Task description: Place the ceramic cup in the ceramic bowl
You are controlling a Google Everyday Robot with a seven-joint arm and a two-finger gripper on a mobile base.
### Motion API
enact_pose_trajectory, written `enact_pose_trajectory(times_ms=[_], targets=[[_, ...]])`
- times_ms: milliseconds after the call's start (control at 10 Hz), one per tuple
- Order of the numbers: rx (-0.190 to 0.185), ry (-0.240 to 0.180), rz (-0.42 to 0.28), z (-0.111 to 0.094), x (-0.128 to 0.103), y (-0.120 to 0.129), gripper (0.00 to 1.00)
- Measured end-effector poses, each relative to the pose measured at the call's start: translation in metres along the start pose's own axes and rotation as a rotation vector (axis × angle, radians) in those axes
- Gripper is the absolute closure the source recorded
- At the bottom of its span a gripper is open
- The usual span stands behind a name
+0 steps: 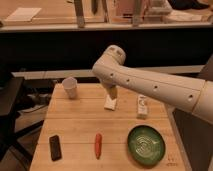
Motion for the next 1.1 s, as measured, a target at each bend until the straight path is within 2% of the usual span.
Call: enact_pose_trajectory(times_ms=[1100], targets=[[0.067,-0.085,-0.111,0.016,-0.032,-0.042,0.20]])
